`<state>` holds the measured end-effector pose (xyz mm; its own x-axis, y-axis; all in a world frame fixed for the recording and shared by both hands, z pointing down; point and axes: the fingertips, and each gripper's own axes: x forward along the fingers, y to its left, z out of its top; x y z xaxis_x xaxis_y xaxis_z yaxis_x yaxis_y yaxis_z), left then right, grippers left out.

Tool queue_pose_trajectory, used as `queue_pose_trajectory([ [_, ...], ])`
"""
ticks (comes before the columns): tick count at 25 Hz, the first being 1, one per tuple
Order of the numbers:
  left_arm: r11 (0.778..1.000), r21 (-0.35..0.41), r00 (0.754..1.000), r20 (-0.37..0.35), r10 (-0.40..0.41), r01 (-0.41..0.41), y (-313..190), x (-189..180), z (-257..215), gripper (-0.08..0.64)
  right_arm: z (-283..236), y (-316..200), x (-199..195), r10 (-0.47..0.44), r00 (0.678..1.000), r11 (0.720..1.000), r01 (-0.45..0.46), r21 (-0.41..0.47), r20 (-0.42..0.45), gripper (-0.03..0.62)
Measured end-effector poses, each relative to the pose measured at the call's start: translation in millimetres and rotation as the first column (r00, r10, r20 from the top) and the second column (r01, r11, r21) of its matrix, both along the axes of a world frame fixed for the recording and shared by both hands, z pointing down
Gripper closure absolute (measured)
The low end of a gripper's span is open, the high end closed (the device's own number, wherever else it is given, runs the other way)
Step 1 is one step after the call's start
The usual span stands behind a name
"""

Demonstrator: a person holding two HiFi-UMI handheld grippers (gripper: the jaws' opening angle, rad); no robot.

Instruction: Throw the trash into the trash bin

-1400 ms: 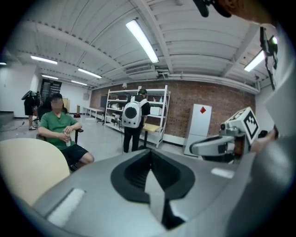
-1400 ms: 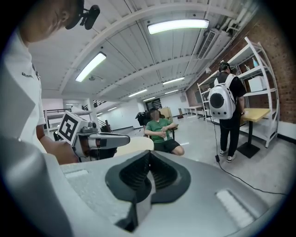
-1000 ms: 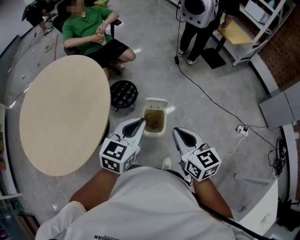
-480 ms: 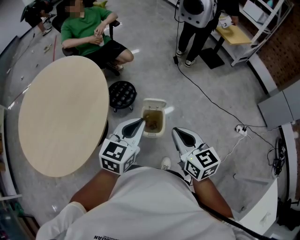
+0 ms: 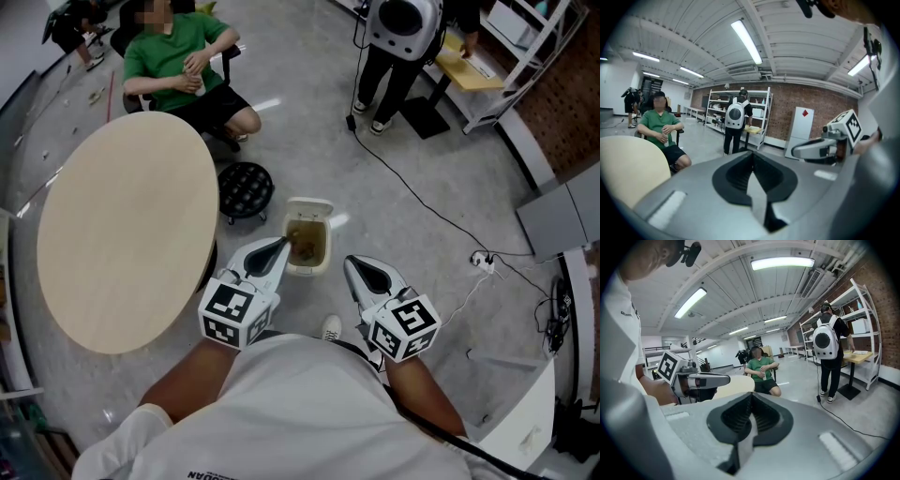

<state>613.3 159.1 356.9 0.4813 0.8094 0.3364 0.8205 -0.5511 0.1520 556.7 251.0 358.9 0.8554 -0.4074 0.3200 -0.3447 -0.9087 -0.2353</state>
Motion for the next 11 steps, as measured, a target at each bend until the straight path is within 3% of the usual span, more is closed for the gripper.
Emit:
queue_pose_trajectory([
  [11, 1.000, 0.001, 1.000, 0.003, 0.006, -0.006, -0.4, 2.5, 2.5, 0.552, 3.2, -0.3, 1.0, 0.007, 1.000, 1.000, -0.007, -0.005, 0.005, 0.591],
])
